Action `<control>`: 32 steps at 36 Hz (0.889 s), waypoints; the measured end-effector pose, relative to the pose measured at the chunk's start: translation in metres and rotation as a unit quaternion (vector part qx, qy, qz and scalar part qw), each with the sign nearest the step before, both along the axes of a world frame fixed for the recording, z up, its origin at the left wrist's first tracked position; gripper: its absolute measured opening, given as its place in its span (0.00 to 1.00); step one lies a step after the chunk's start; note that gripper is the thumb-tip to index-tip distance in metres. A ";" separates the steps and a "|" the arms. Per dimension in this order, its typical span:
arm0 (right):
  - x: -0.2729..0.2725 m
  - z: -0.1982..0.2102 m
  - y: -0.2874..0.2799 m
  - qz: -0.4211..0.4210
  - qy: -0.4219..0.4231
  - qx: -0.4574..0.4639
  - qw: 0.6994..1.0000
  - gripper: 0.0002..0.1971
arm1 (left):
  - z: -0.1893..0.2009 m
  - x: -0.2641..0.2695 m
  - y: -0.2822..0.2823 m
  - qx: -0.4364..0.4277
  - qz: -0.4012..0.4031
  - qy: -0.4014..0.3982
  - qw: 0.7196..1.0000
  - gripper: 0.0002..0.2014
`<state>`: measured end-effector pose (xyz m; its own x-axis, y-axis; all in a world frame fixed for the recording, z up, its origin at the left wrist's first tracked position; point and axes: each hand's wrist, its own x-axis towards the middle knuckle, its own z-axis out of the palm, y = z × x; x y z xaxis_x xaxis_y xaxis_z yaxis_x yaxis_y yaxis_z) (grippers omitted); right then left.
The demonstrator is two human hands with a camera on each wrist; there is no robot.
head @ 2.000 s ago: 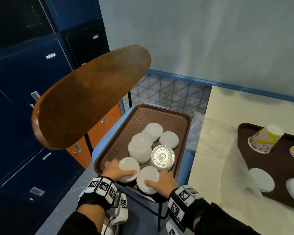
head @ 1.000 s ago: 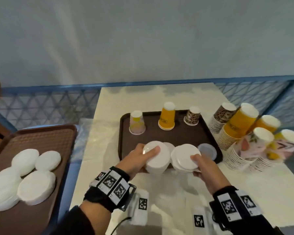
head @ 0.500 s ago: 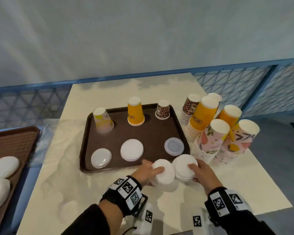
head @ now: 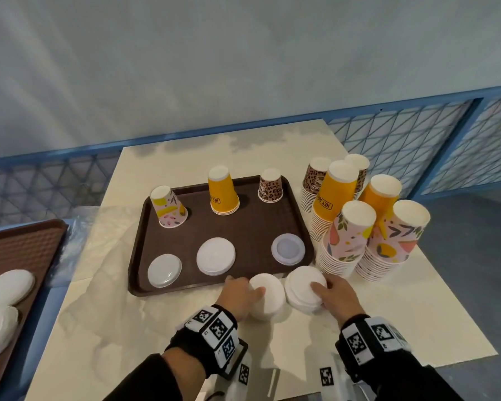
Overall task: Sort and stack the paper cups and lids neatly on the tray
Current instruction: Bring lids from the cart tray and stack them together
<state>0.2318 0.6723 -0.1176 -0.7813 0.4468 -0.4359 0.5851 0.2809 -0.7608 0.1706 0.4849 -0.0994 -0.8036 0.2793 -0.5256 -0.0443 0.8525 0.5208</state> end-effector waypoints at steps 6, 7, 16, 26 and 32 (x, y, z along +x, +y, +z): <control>0.000 -0.010 0.000 -0.022 0.011 0.011 1.000 0.19 | 0.001 0.000 0.001 -0.020 0.001 0.015 1.000 0.22; -0.001 -0.011 0.000 -0.025 0.007 0.006 1.000 0.20 | 0.000 -0.001 0.001 -0.015 0.010 0.012 1.000 0.23; 0.006 -0.003 -0.007 -0.090 0.006 0.022 0.996 0.26 | -0.002 -0.005 -0.010 0.043 0.048 0.011 0.998 0.23; 0.006 0.058 -0.050 -0.063 0.206 0.145 0.966 0.18 | 0.044 -0.009 -0.045 0.113 0.083 0.131 0.981 0.17; -0.018 0.090 -0.126 0.077 0.285 0.105 0.950 0.17 | 0.072 -0.019 -0.106 0.112 0.100 0.251 0.956 0.15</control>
